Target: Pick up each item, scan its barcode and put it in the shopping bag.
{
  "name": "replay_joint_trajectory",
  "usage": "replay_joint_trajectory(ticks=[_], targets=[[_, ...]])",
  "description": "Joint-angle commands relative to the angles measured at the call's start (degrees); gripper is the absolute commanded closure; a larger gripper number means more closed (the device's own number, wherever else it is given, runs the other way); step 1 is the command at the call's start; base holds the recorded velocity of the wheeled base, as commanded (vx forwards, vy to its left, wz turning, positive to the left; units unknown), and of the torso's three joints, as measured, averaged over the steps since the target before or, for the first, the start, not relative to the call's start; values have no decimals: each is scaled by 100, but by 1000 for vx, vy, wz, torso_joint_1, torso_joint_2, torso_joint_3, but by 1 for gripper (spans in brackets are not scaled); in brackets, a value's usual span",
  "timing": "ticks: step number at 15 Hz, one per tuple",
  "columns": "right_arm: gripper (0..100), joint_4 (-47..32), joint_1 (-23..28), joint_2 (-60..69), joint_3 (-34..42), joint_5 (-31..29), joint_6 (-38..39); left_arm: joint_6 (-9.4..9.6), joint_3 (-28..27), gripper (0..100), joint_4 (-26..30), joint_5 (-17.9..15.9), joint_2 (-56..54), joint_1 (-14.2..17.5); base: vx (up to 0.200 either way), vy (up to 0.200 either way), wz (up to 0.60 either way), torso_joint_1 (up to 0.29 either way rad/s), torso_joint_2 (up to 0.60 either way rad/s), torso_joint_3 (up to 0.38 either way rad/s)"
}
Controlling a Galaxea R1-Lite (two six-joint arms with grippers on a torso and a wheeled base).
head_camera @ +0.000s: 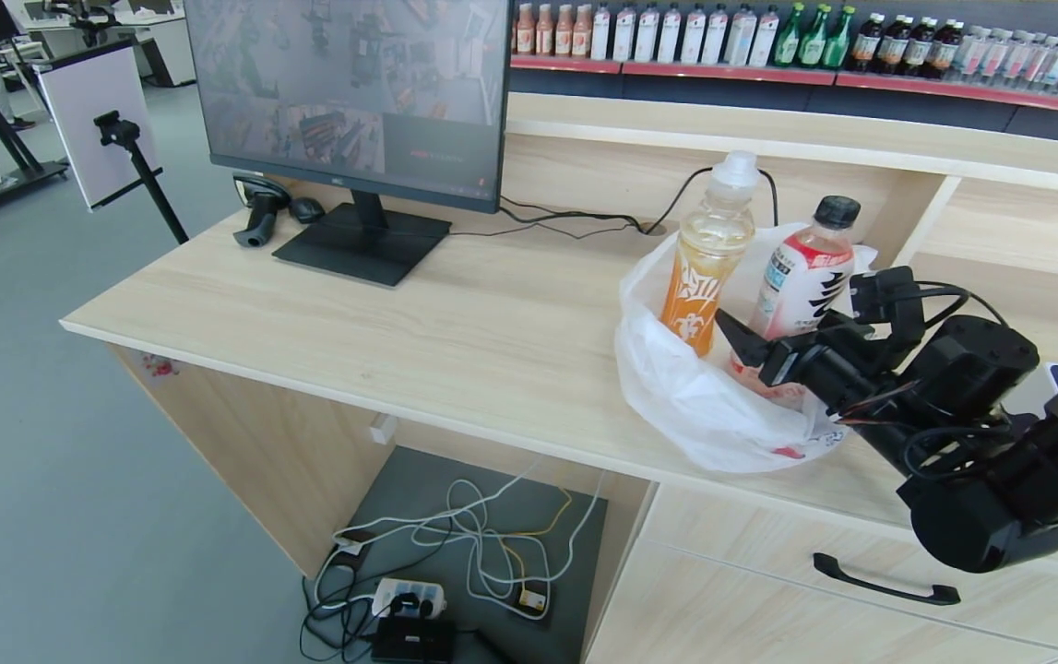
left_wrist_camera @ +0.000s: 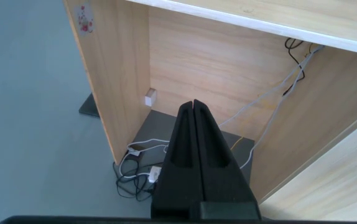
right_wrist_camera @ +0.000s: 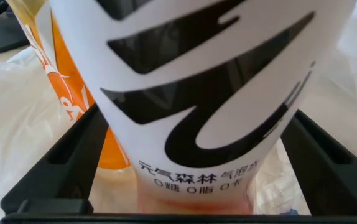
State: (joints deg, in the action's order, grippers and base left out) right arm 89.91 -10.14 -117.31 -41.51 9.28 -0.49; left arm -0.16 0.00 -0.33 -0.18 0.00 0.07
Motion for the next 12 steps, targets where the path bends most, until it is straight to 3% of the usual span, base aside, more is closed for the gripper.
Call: replay_joint_trajectory(ticks=[1,12], targets=[[0,9,4,59,11,4,-4,-2,0,100,-2,1,0,1,0,0,0,0,0,0],[0,9,-67,947,741,13,-109,7,0,100,-2,1,0,1,0,0,0,0,0,0]])
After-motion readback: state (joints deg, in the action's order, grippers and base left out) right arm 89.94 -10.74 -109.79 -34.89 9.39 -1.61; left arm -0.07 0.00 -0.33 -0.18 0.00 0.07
